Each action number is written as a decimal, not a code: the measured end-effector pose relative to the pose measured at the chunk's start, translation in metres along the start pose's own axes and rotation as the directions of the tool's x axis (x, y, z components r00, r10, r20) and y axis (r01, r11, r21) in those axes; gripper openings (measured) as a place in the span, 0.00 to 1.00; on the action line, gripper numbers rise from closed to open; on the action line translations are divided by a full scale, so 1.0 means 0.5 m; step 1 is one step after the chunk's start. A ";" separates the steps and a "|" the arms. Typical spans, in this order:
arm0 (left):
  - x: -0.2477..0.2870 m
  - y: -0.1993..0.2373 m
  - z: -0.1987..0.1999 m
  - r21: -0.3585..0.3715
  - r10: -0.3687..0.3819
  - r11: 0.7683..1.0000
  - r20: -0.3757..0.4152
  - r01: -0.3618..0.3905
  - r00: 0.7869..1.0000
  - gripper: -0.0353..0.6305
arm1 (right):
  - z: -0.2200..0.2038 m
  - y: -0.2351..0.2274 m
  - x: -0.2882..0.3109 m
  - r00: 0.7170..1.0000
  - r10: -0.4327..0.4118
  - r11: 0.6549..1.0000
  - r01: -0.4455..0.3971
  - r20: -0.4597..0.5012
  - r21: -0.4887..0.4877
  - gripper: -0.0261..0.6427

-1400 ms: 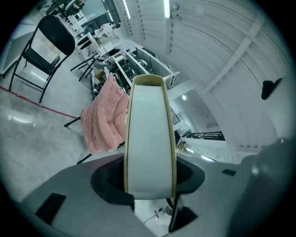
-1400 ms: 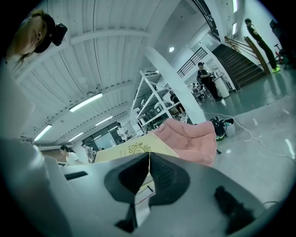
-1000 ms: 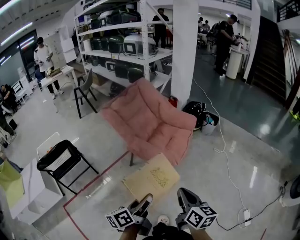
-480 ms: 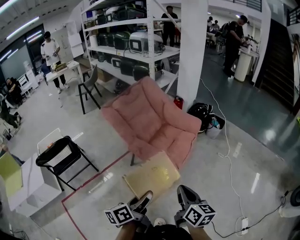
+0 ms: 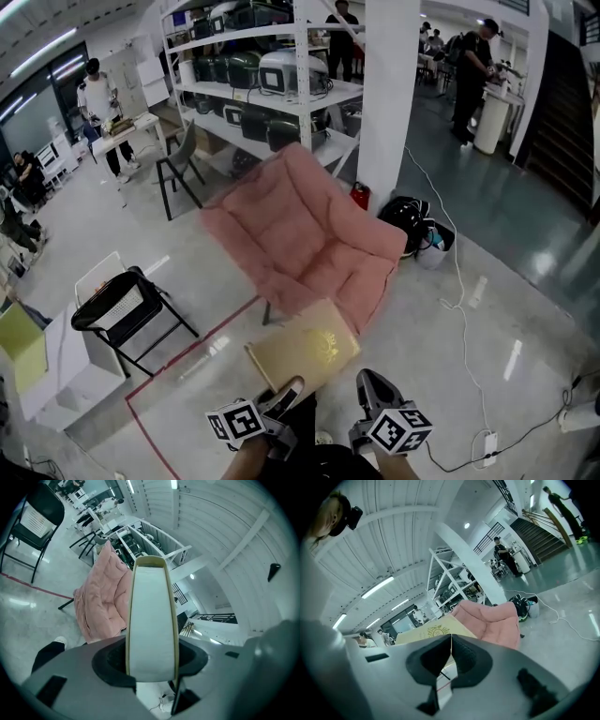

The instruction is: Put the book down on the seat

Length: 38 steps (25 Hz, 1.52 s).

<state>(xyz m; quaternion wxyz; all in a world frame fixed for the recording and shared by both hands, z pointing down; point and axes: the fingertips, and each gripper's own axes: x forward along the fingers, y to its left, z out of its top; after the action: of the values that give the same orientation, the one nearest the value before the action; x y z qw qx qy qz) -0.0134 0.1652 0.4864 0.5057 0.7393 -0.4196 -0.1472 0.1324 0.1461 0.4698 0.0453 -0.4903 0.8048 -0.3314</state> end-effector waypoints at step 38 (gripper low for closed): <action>0.499 0.233 0.417 -0.100 0.060 0.992 -0.136 -0.074 0.989 0.39 | 0.250 -0.171 0.613 0.991 -0.098 0.995 0.099 -0.087 0.007 0.06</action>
<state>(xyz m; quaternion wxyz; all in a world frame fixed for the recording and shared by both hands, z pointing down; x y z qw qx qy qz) -0.0510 -0.1728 0.5466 0.5753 0.7054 -0.4012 -0.1022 0.0891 -0.1919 0.4994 -0.0032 -0.5142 0.7790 -0.3588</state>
